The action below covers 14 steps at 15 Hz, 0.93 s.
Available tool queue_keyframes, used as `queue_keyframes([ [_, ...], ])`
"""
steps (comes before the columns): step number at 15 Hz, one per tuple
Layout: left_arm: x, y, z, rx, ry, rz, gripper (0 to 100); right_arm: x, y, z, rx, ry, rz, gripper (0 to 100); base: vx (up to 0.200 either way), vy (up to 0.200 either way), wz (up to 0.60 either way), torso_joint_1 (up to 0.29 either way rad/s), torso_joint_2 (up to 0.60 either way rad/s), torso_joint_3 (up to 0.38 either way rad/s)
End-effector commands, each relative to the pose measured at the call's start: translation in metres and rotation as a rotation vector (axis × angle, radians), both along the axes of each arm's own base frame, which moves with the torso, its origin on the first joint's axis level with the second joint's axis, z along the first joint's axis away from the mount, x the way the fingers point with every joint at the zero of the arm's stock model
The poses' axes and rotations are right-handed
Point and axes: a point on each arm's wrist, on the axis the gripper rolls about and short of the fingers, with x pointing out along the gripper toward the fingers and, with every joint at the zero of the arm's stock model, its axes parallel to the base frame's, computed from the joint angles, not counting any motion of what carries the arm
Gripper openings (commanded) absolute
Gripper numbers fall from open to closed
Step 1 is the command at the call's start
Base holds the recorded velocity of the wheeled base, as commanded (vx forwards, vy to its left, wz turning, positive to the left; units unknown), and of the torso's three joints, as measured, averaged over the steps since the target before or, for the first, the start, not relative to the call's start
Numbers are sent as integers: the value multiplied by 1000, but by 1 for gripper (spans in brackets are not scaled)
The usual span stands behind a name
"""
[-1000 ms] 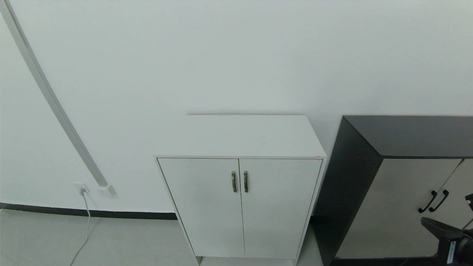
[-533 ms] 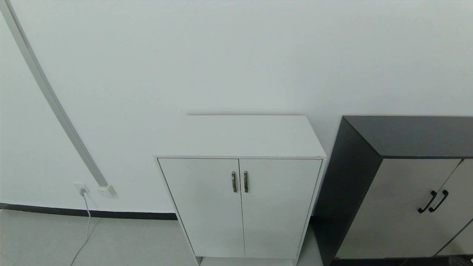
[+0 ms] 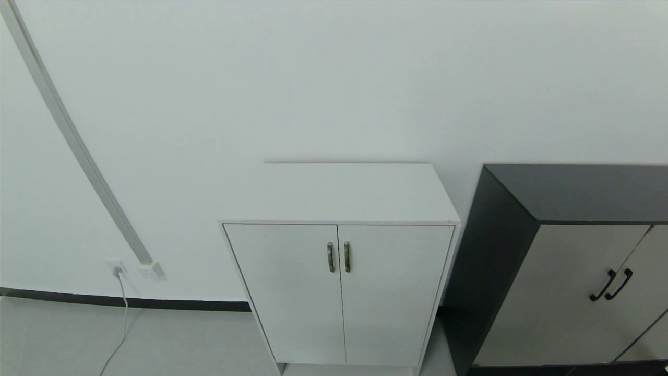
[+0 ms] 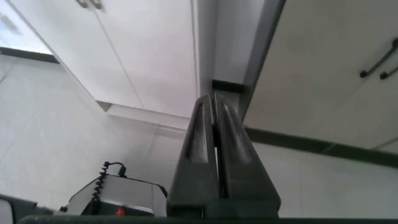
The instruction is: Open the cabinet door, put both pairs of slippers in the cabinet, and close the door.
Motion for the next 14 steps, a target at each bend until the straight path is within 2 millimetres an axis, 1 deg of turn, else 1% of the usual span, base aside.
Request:
queue_keyframes([
  [1,0,0,0,0,1,2,0,-5,-1,0,7,-62,5,0,0,0,0,0,0,0],
  [3,0,0,0,0,1,2,0,-13,-2,0,11,-160,2,0,0,0,0,0,0,0],
  [5,0,0,0,0,1,0,0,-16,-2,0,14,-190,-1,0,0,0,0,0,0,0],
  [7,0,0,0,0,1,2,0,-18,-4,1,-13,-218,-91,0,0,0,0,0,0,0],
  [8,0,0,0,0,1,2,0,-19,-5,1,-35,-235,-106,0,0,0,0,0,0,0],
  [10,0,0,0,0,1,0,0,-20,-5,0,-32,-258,-92,0,0,0,0,0,0,0],
  [12,0,0,0,0,1,0,0,-21,-2,0,0,-256,9,0,0,0,0,0,0,0],
  [14,0,0,0,0,1,0,0,-21,-2,0,-7,-253,15,0,0,0,0,0,0,0],
])
